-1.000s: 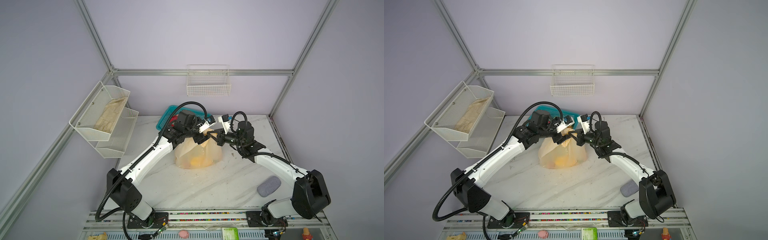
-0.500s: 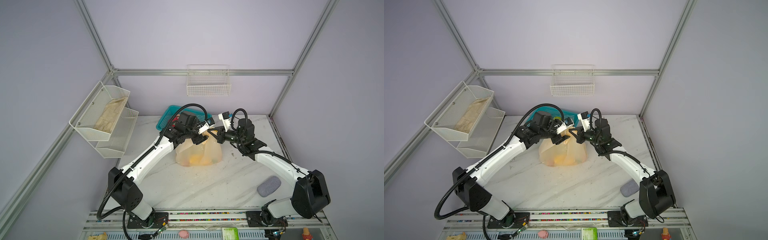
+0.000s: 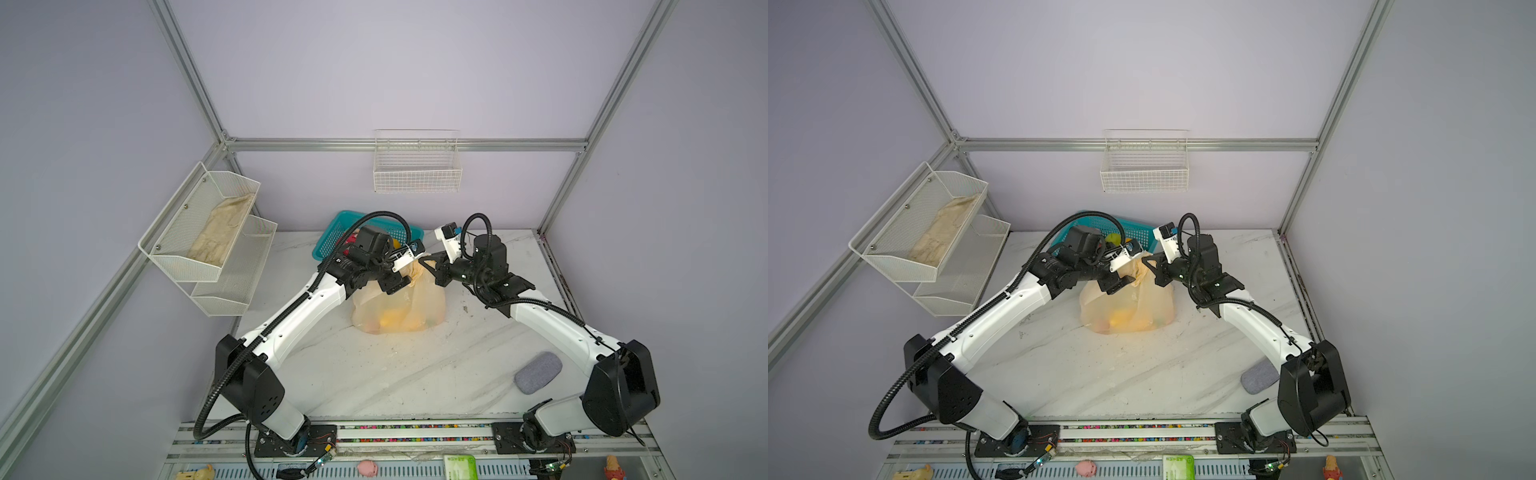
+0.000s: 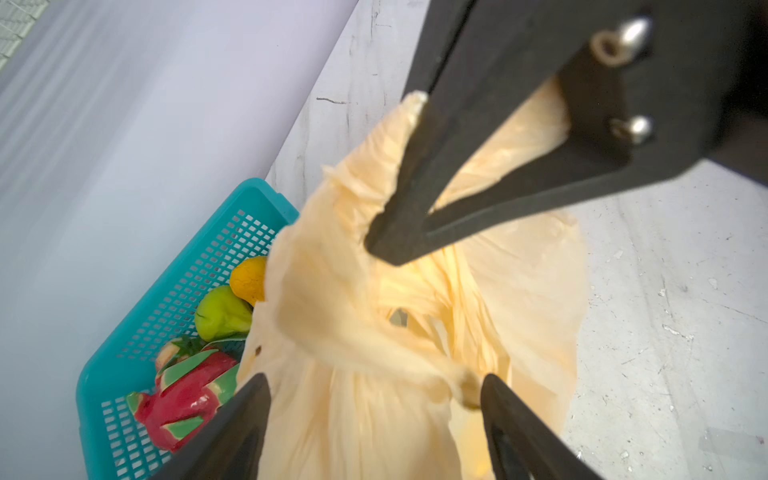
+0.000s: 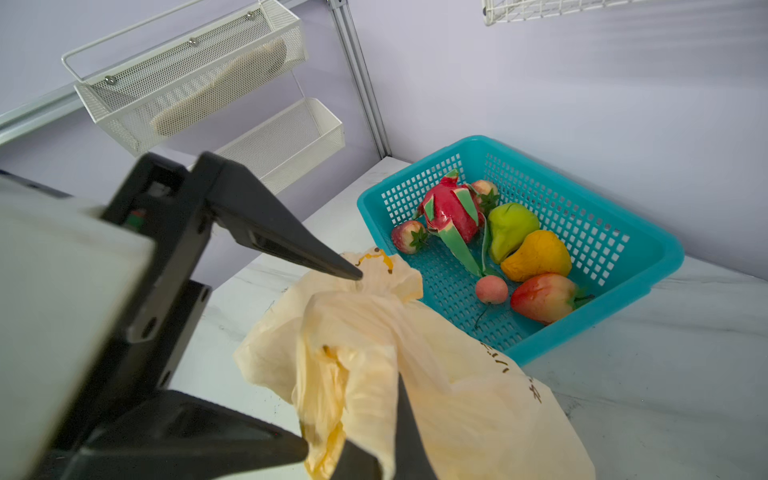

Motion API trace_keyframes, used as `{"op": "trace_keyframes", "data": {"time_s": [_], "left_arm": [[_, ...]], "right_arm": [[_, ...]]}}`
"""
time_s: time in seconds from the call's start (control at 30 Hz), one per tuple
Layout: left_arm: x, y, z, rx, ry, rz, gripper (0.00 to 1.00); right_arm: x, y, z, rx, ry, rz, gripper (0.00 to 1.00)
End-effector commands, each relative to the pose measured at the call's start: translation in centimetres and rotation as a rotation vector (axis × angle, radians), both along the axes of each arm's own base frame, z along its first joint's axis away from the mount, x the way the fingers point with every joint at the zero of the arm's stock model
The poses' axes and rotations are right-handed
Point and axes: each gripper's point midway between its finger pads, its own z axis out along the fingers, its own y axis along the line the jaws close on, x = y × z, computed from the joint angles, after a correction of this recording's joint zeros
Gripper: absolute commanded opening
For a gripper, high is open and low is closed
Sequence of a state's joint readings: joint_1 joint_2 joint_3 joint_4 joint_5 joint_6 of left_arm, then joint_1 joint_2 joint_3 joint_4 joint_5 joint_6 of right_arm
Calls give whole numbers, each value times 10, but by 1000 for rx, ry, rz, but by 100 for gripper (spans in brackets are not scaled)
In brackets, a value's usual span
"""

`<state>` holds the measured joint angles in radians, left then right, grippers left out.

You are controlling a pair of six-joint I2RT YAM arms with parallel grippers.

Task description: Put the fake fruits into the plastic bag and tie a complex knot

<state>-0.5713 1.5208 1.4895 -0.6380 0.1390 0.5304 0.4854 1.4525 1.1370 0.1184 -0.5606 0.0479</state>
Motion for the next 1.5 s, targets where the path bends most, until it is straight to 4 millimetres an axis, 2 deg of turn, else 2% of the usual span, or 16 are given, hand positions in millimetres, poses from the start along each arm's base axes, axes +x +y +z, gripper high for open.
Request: {"op": "trace_keyframes", "data": {"time_s": [0.0, 0.13, 0.27, 0.4, 0.53, 0.67, 0.83, 1.13, 1.27, 1.37, 1.47], "left_arm": [[-3, 14, 4, -26, -26, 50, 77], [2, 13, -4, -24, -6, 70, 75], [9, 7, -5, -38, 0, 74, 70], [9, 2, -7, -56, 5, 55, 71], [19, 2, -8, -53, -20, 86, 69], [32, 4, -7, -59, -51, 133, 57], [36, 6, -3, -76, -59, 161, 40], [19, 11, -2, -159, -14, 200, 7], [4, 13, 5, -259, 20, 218, 0], [-13, 11, 18, -381, 56, 208, 0], [-28, 8, 20, -490, 119, 211, 0]], "right_arm": [[0, 1, 15, -12, -58, 14, 0], [-2, 3, 20, 1, -71, 28, 0], [-1, 2, 17, -8, -65, 20, 0], [-1, 2, 19, -5, -67, 23, 0], [-2, 5, 23, 2, -72, 41, 0], [-3, 4, 19, -16, -79, 47, 0], [-4, 2, 21, -27, -115, 47, 0], [-5, 4, 17, -82, -193, 83, 0], [-2, 1, 14, -129, -220, 69, 0], [-3, 2, 17, -122, -238, 83, 0], [-1, 3, 19, -135, -253, 83, 0]]}}
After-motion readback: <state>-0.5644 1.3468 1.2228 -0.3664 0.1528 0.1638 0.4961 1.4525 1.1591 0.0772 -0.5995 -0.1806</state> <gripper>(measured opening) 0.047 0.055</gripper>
